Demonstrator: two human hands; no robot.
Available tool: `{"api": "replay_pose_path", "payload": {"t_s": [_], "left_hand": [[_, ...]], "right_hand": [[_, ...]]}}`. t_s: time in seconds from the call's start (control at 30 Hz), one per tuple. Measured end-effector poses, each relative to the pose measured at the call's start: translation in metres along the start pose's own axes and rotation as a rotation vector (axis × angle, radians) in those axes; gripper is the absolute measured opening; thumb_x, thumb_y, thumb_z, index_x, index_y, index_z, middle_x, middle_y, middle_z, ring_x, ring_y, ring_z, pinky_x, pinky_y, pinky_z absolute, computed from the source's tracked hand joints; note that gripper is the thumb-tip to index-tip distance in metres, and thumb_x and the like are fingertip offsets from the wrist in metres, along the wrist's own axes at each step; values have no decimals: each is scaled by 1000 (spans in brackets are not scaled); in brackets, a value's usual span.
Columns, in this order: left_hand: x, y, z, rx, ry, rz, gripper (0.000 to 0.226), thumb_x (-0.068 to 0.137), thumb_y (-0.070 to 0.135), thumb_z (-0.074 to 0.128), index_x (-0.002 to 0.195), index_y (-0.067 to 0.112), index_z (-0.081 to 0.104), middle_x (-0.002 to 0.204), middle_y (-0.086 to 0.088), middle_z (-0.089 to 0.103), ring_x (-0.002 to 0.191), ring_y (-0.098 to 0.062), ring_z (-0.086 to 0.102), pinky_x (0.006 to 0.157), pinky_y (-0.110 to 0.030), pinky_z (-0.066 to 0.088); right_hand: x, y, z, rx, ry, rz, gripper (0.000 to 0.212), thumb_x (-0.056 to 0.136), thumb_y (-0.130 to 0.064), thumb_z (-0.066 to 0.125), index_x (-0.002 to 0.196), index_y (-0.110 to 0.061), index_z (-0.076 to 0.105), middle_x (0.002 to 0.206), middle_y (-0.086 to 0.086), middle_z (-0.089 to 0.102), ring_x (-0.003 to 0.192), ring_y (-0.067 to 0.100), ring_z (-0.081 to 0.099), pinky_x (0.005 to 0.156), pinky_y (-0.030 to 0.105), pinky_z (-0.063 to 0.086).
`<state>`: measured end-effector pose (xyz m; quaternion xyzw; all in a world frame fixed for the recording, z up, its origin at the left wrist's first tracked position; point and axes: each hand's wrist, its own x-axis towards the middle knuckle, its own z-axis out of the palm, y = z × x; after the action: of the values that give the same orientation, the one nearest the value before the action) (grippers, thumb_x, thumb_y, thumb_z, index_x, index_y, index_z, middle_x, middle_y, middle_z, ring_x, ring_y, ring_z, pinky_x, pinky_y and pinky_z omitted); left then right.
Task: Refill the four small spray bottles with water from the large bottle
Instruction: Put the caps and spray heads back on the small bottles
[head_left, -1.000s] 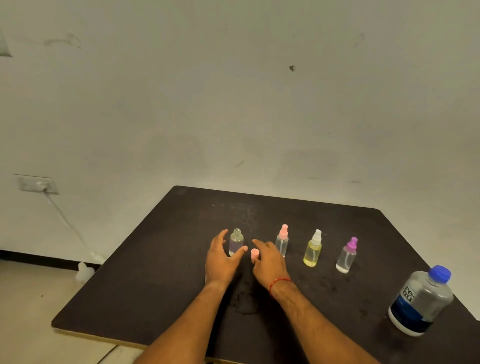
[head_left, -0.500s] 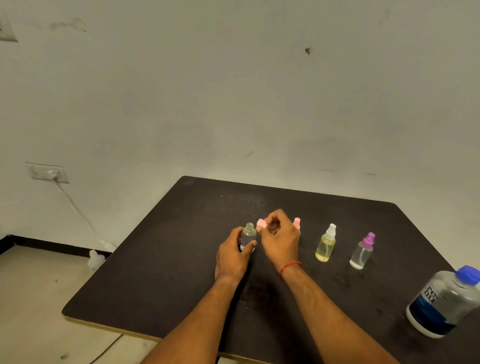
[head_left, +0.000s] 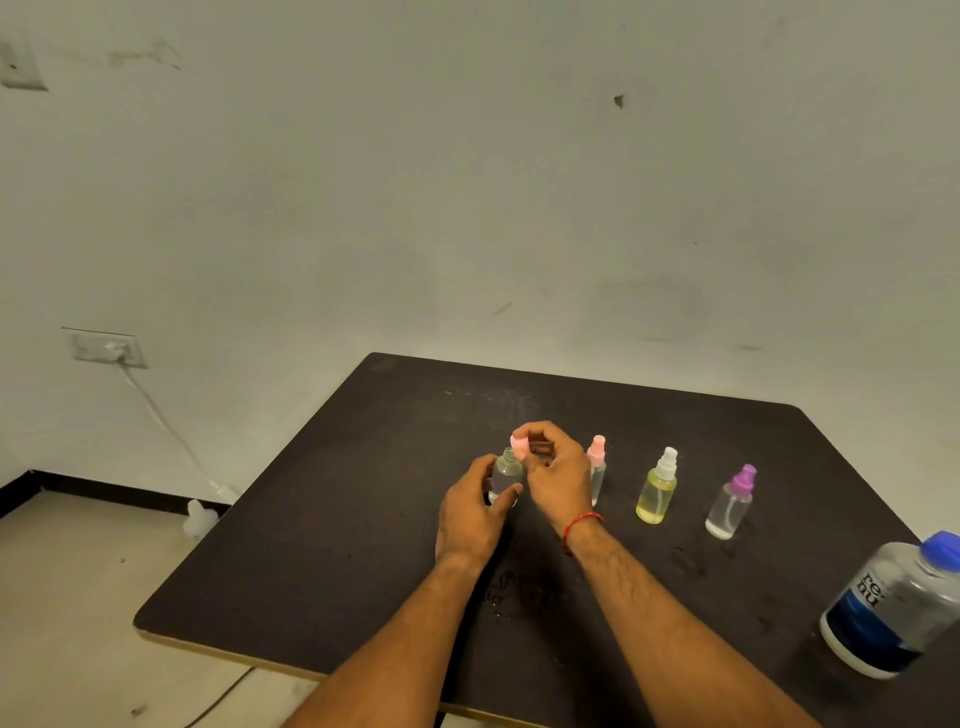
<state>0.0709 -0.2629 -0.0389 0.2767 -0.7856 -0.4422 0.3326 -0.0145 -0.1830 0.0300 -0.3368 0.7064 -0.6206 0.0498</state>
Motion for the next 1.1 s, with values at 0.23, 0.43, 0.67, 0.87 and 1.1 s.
{"api": "replay_pose_path", "payload": {"t_s": [0.23,0.43,0.67,0.87,1.1], "left_hand": [[0,3,1,-14,2,1,33,90,37,74,119,38,59,106,18,69,97,0,66,90,-31,59],[-1,2,1,-30,-6,24,28,91,36,72,116,40,60,103,18,69,96,0,67,90,-34,59],[-2,3,1,-37,7,21,34,90,37,73,120,41,59,108,20,69,101,1,65,92,-28,57],[-2,3,2,-33,20,-5,37,89,39,74,123,39,59,106,18,69,98,-2,66,89,-28,58],[-2,3,2,-64,20,-10,29,90,35,73,116,39,61,103,18,70,98,-1,66,89,-28,58]], "right_hand": [[5,5,0,-102,-47,-14,26,85,-8,71,104,-27,68,104,-9,68,100,6,64,85,21,55],[6,4,-1,-269,-110,-58,32,85,-4,70,113,-19,71,107,-6,65,99,7,61,91,22,53],[10,0,0,-348,-69,-54,18,82,-16,76,98,-22,72,93,-9,66,86,6,61,83,22,54],[9,-2,0,-405,-48,3,20,77,-30,81,91,-23,68,84,-9,67,77,4,62,72,19,55],[4,-1,-2,-351,-116,-139,60,83,-19,75,137,-27,52,130,-7,58,116,10,56,96,31,53]]}}
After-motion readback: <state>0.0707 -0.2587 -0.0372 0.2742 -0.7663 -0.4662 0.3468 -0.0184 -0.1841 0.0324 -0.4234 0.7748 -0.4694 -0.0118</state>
